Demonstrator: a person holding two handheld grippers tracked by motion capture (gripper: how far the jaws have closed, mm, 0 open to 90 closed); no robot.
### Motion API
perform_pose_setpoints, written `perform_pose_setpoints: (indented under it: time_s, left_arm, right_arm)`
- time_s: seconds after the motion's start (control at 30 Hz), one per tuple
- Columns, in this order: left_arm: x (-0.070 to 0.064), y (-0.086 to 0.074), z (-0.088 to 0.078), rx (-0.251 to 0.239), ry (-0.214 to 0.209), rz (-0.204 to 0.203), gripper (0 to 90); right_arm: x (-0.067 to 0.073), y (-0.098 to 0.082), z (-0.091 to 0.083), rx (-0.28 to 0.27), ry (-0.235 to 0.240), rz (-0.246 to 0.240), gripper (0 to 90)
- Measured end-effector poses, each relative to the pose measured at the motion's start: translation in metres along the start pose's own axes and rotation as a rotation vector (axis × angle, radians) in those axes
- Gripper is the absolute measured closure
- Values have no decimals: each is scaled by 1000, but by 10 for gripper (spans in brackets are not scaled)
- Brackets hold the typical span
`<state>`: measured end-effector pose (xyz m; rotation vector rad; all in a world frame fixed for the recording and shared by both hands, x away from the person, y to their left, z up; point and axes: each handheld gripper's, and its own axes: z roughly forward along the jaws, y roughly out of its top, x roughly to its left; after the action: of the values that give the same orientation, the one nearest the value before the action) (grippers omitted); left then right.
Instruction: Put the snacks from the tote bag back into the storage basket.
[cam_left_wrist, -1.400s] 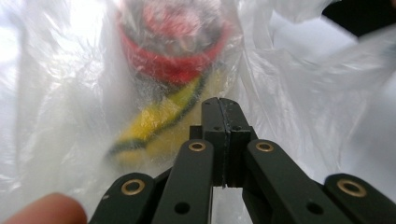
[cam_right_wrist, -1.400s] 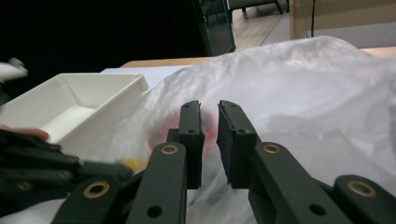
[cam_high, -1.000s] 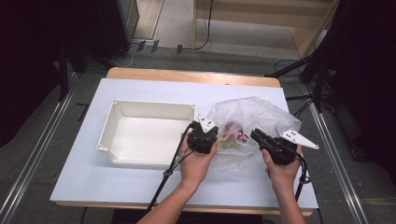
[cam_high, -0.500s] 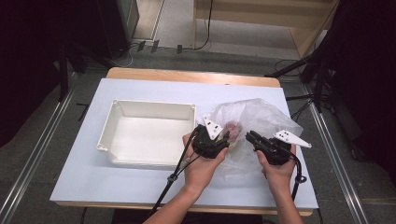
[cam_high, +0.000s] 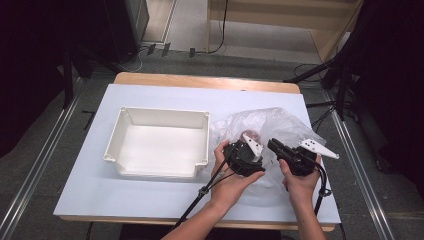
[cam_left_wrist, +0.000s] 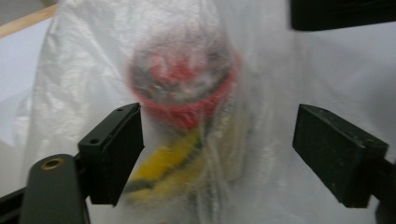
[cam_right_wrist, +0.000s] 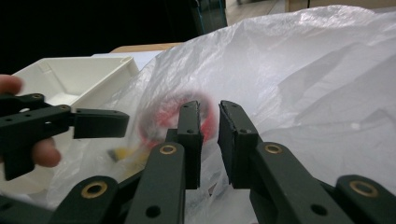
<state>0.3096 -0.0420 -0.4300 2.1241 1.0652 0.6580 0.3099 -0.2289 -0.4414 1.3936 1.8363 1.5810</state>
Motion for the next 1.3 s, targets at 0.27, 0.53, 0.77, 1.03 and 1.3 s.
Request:
perform_pose_setpoints:
  time_s: [0.27, 0.53, 0.77, 1.03, 1.3]
  left_arm:
    - [22, 3, -8, -38, -42, -34, 752]
    - [51, 9, -16, -77, -35, -114, 896]
    - [55, 17, 0, 27, 94, -71, 896]
    - [31, 1, 24, 119, 130, 4, 853]
    - [29, -3, -3, 24, 104, -67, 562]
  right_arm:
    - [-5, 1, -4, -24, -6, 15, 803]
    - [0, 2, -3, -24, -3, 1, 802]
    - [4, 1, 0, -21, 1, -12, 802]
    - [3, 2, -2, -23, -2, -18, 801]
    - [3, 3, -4, -31, -4, -17, 802]
